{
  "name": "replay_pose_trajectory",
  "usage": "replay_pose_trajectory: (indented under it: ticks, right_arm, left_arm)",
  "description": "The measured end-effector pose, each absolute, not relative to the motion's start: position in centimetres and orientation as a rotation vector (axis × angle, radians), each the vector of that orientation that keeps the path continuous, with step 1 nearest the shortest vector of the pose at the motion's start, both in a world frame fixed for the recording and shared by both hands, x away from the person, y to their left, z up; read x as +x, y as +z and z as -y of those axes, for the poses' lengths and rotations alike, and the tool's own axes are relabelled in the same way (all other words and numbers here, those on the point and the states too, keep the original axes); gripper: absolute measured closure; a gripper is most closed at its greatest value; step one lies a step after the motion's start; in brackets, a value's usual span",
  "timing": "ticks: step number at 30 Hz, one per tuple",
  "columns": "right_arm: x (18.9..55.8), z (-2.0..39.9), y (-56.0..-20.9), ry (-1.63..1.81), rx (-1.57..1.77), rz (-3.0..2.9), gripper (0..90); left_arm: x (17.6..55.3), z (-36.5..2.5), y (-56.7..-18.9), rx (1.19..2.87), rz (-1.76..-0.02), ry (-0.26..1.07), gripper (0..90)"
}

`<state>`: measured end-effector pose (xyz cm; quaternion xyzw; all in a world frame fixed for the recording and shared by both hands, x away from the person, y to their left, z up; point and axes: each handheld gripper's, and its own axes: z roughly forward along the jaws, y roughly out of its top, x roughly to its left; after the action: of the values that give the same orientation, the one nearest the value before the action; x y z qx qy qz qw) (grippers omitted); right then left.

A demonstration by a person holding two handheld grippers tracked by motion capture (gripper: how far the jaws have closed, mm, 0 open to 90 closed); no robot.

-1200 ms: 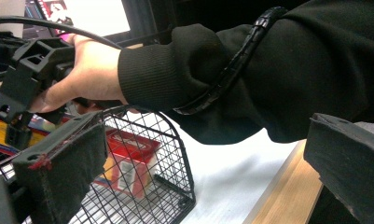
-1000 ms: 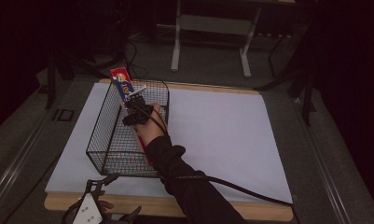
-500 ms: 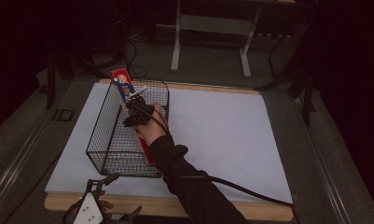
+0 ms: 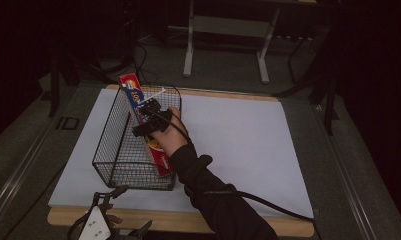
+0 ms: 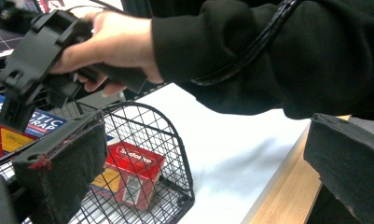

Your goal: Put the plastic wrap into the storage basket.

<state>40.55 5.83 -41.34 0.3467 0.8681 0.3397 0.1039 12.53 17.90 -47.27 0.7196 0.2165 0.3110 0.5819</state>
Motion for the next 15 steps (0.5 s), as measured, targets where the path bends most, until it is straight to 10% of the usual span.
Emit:
replay_pose_trajectory:
  ticks: [15]
  right_arm:
    - [39.2,-0.3,-38.9,1.113,0.974,-2.512,13.4]
  left_arm:
    - [12.8,-17.7,-47.4,1.694,-0.514,0.723,0.1]
